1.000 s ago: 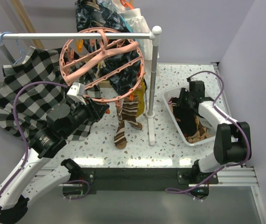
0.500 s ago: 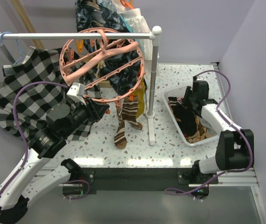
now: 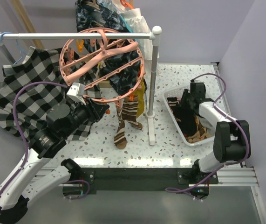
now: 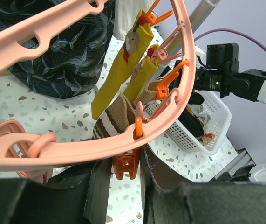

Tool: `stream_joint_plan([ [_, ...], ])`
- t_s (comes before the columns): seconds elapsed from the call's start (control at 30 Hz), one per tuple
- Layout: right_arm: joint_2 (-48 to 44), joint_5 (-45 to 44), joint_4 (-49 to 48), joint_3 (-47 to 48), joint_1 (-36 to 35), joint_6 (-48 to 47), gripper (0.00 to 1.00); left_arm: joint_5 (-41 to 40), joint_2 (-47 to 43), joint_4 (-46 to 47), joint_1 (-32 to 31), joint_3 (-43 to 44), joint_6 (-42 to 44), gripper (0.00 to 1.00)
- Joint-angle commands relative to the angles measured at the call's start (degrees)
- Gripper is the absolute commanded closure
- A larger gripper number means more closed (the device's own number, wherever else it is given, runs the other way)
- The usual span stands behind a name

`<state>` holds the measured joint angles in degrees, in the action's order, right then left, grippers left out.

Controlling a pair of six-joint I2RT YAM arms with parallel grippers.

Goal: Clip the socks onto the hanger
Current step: Pick up the sock from the bin.

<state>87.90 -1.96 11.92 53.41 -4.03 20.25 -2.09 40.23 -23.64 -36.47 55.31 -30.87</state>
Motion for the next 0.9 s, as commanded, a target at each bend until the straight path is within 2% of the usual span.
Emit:
stream_joint_plan([
  [0.0,1.0,-2.1,-0.4,1.5,0.9,3.5,0.61,0.5,-0.2,2.2,0.0,2.3,-0.4,1.00],
  [0.17,0.8,-3.1,-0.1,0.3,1.9,4.4,0.59,0.6,-0.2,2.4,0.0,2.2,-0.3,1.00],
  [0.23,0.7,-2.0,-1.4,-0.1,2.2,4.3,0.65,0.6,-0.1,2.5,0.0,2.3,-0.3,1.00],
  [0.3,0.5,0.3,-2.9,-0.2,2.2,4.0,0.78,0.7,-0.1,2.5,0.0,2.3,-0.3,1.00],
  [0.33,0.3,1.2,-3.7,-0.3,2.2,3.7,0.88,0.7,0.0,2.4,0.0,2.5,-0.2,1.00],
  [0.43,-2.1,3.4,-4.5,0.0,2.2,3.0,1.00,0.8,0.0,2.4,0.0,2.9,-0.2,1.00],
  [0.7,-15.9,7.3,-3.5,5.3,2.1,-0.4,1.00,0.2,0.4,1.8,0.1,3.7,-0.1,1.00],
  [0.87,-23.8,13.3,-4.2,9.9,2.1,-3.2,1.00,-0.1,0.4,1.8,0.0,4.3,-0.4,1.00],
])
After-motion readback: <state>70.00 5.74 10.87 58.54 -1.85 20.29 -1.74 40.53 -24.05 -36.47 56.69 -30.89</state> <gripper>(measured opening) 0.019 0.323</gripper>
